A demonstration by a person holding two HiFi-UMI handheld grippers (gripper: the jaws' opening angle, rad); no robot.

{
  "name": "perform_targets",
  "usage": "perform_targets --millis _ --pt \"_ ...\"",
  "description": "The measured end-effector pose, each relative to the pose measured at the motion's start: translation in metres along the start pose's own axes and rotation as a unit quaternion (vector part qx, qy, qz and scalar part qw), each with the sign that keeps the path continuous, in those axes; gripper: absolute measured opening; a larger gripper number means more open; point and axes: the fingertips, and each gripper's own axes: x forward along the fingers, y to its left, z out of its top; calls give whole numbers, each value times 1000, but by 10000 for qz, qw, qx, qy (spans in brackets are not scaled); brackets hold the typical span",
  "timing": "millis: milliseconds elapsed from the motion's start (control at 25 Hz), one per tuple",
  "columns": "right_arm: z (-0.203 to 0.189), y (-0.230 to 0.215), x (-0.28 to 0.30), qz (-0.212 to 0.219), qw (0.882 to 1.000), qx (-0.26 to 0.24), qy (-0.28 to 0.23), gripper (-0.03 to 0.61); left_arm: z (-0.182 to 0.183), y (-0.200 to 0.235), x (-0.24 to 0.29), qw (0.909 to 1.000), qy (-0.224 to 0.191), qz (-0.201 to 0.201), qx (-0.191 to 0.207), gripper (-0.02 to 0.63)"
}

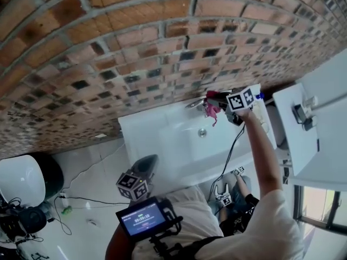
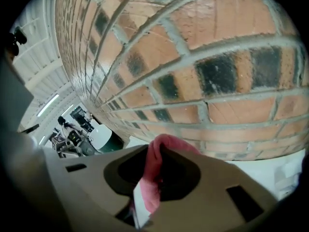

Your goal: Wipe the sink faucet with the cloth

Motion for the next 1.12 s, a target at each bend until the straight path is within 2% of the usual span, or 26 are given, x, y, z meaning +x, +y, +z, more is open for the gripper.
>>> perform_targets --millis 320,520,680,920,1120 --pt "14 24 17 -533 9975 -414 200 80 -1 7 -14 10000 -29 -21 -63 -9" --pt "17 39 32 -911 9918 -815 367 80 -3 10 -15 10000 17 -59 -77 -9" --pt "16 55 47 -1038 9874 -1091 476 80 -6 11 -12 9999 104 -95 -57 -9" --pt "12 71 68 -1683 9660 -1705 973 80 -5 12 -8 9997 210 -85 -28 -9" --pt "9 77 88 -2248 9500 -1920 1007 81 -6 18 -4 9995 326 -25 -5 -9"
